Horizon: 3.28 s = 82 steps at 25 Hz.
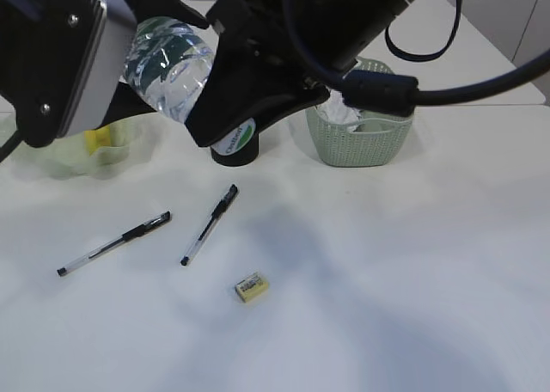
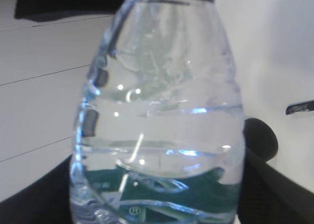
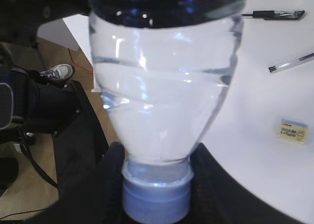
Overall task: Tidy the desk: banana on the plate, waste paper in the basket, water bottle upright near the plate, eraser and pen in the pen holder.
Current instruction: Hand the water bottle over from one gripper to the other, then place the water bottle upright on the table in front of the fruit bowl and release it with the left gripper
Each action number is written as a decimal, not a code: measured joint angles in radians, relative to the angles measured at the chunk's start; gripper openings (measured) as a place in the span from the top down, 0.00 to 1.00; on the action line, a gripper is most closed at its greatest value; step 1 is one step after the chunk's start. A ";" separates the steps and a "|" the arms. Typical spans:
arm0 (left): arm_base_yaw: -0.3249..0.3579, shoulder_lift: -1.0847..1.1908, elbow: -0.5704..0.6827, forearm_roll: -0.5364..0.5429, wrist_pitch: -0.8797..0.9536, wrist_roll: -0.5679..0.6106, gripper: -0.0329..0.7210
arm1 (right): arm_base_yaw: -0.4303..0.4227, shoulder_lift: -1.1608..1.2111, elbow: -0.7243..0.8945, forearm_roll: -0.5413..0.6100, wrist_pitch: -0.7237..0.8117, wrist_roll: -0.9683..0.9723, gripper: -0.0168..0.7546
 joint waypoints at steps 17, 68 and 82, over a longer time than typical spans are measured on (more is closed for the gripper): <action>-0.006 0.007 0.000 -0.002 -0.050 0.004 0.43 | 0.000 0.004 -0.005 -0.006 0.004 -0.002 0.66; -0.006 0.029 0.020 -0.893 -0.254 0.033 0.44 | -0.002 -0.018 -0.028 -0.333 -0.054 0.066 0.47; -0.002 0.004 0.018 -0.993 -0.377 -0.205 0.44 | -0.002 -0.016 -0.024 -0.362 -0.017 0.070 0.47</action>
